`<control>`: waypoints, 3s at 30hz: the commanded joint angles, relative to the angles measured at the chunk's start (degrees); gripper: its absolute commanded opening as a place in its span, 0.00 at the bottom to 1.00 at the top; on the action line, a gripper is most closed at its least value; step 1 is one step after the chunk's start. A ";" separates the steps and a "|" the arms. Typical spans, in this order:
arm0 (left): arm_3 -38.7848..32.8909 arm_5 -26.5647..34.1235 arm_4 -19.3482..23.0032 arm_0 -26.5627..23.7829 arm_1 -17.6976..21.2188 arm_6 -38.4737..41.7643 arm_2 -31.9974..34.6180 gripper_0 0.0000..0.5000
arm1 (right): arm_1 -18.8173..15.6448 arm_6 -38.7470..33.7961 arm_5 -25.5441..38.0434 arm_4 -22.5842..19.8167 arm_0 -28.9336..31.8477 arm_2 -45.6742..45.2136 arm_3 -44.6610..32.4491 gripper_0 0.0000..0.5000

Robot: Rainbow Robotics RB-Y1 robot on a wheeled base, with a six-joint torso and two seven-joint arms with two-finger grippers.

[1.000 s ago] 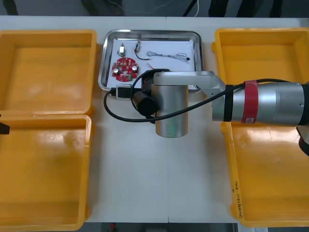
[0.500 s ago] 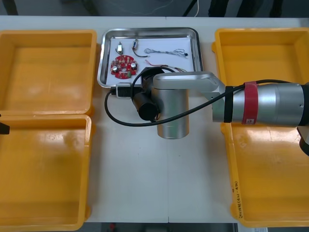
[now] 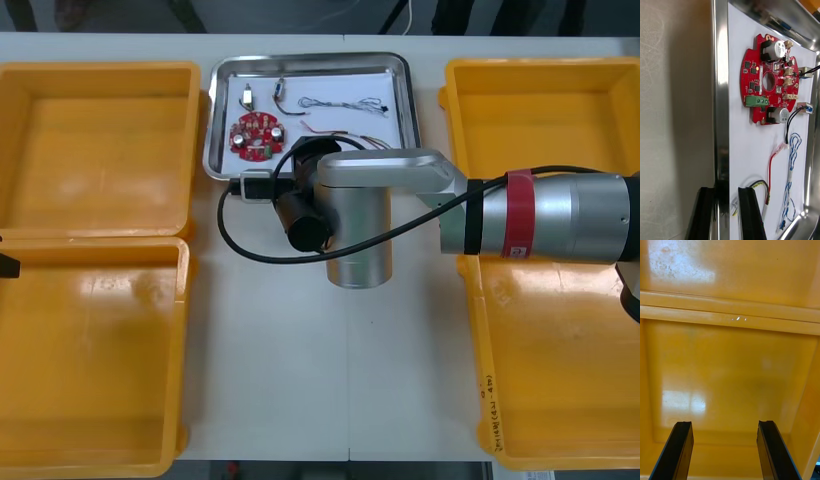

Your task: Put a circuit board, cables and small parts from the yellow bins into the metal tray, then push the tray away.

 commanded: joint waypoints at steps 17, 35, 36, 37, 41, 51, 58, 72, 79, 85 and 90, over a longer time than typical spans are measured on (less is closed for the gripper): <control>-1.66 0.36 -0.53 0.82 2.61 -4.87 1.60 1.00 | -1.61 0.31 3.42 2.86 2.00 -1.19 -5.61 1.00; -1.66 0.36 -0.53 0.82 2.61 -4.87 1.60 1.00 | -1.61 -0.39 28.65 -10.68 8.86 -18.60 -24.07 1.00; -1.66 0.36 -0.53 0.82 2.61 -4.87 1.60 1.00 | -1.61 -0.66 30.67 -10.85 10.27 -20.44 -25.74 1.00; -1.66 0.36 -0.53 0.82 2.61 -4.87 1.60 1.00 | -1.52 -0.66 31.73 -10.85 10.88 -21.23 -26.53 1.00; -1.66 0.36 -0.53 0.82 2.61 -4.87 1.60 1.00 | -1.52 -1.27 39.37 -10.85 15.98 -27.12 -32.86 1.00; -1.66 0.36 -0.53 0.82 2.61 -4.87 1.60 1.00 | -1.52 -2.59 51.02 -10.85 28.90 -42.68 -49.73 1.00; -1.66 0.36 -0.53 0.82 2.61 -4.87 1.60 1.00 | -1.79 -3.12 51.02 -14.19 37.78 -56.39 -57.03 1.00; -1.66 0.36 -0.53 0.82 2.61 -4.87 1.60 1.00 | -8.91 -6.63 51.02 -24.04 51.14 -83.20 -54.74 1.00; -1.66 0.36 -0.53 0.82 2.61 -4.87 1.60 1.00 | -11.10 -7.34 51.02 -24.83 53.33 -89.26 -48.94 1.00; -1.66 0.36 -0.53 0.82 2.61 -4.87 1.60 1.00 | -11.63 -6.55 51.02 -25.53 53.95 -94.09 -43.67 1.00; -1.66 0.36 -0.53 0.82 2.61 -4.87 1.60 1.00 | -12.07 -6.28 51.02 -26.32 55.71 -96.38 -41.29 1.00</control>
